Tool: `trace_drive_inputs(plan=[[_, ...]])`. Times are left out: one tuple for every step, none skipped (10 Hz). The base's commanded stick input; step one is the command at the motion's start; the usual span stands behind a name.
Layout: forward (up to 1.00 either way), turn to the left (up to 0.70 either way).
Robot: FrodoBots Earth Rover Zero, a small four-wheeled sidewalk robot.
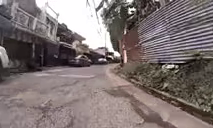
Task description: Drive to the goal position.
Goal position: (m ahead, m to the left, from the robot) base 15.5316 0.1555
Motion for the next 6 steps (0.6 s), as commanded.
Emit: trace_drive_inputs(plan=[[0.7, 0.01], [0.7, 0.01], [0.7, 0.01], [0.7, 0.01], [0.7, 0.01], [0.7, 0.01]])
